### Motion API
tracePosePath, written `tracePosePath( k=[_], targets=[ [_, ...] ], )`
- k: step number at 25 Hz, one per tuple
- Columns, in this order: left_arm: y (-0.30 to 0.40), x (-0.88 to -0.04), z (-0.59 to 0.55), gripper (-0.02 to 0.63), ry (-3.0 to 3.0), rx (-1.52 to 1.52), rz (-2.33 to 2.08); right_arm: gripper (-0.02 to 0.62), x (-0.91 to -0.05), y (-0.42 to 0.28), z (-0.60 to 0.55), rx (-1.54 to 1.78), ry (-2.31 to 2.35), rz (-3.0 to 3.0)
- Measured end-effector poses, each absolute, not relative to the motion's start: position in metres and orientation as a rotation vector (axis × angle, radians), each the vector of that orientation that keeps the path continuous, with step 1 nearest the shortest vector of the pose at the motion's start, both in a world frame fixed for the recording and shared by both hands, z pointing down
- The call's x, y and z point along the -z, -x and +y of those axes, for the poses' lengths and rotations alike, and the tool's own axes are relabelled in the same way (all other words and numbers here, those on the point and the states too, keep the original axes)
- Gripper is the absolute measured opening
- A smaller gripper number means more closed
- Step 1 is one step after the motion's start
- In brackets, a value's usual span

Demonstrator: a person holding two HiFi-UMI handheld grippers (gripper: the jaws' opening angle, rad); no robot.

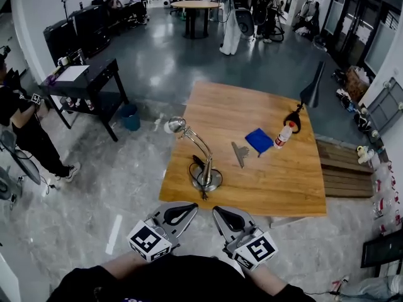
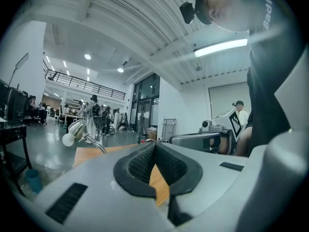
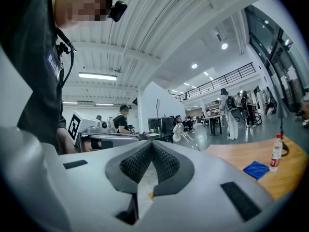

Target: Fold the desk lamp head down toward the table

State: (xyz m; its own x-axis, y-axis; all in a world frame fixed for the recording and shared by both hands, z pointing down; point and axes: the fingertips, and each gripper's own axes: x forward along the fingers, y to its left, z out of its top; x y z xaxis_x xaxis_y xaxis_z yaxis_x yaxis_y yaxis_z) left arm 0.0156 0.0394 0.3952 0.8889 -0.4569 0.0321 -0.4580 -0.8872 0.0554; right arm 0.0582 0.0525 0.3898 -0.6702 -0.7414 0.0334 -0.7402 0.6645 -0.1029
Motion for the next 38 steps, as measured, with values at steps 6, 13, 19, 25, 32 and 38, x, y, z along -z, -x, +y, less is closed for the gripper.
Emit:
tracePosePath(
  k=[6,13,19,25,32,38],
  targets=[
    [-0.04,-0.393,0.034,0.008,-2.989,-0.054,-0.82,0.005,-0.393,-0.083,0.053,0.162,1.216,2.892],
    [-0.042,-0.392,0.001,0.008,-2.984,-0.039,-0.859,0.005,-0.396,-0.088,0.03,0.137,1.241,2.914],
    [-0.024,-0.404,-0.053,0.008,-2.992,-0.058,-0.797,0.005,-0.405,-0.066,-0.021,0.145,1.352,2.907],
    [-0.005,-0.417,-0.106,0.008,-3.01,-0.103,-0.693,0.005,-0.411,-0.043,-0.075,0.127,1.486,2.878],
    [-0.002,-0.438,-0.144,0.008,-2.967,-0.151,-0.626,0.005,-0.429,-0.05,-0.11,0.153,1.628,2.865],
    [-0.012,-0.457,-0.164,0.008,-2.902,-0.198,-0.687,0.005,-0.461,-0.074,-0.123,0.182,1.618,2.927]
  ],
)
